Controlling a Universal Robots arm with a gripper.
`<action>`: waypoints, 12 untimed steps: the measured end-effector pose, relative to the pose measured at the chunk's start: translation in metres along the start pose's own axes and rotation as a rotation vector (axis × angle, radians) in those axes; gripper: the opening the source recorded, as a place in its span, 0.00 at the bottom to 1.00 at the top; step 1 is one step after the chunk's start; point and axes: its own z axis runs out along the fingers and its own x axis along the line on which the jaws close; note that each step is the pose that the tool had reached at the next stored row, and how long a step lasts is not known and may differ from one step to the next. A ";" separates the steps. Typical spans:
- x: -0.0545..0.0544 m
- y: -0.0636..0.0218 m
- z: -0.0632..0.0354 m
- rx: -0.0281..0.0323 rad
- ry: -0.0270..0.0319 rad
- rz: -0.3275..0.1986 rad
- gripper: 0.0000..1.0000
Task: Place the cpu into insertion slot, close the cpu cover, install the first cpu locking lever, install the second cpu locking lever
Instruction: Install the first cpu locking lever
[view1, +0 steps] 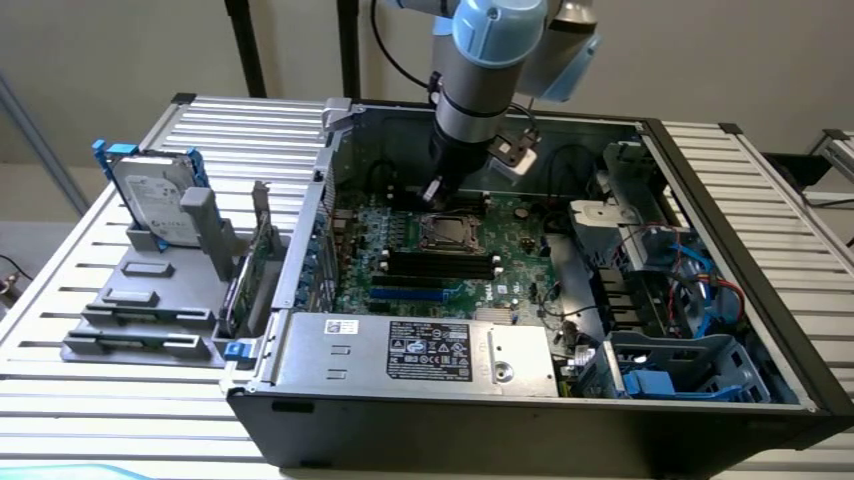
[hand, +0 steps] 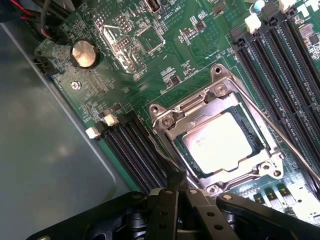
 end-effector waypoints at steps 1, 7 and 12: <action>0.001 0.0005 0.0001 0.0001 0.0002 0.000 0.11; 0.004 0.0046 0.0004 0.0000 -0.0001 0.000 0.11; 0.005 0.0073 0.0011 -0.0011 -0.0018 0.000 0.11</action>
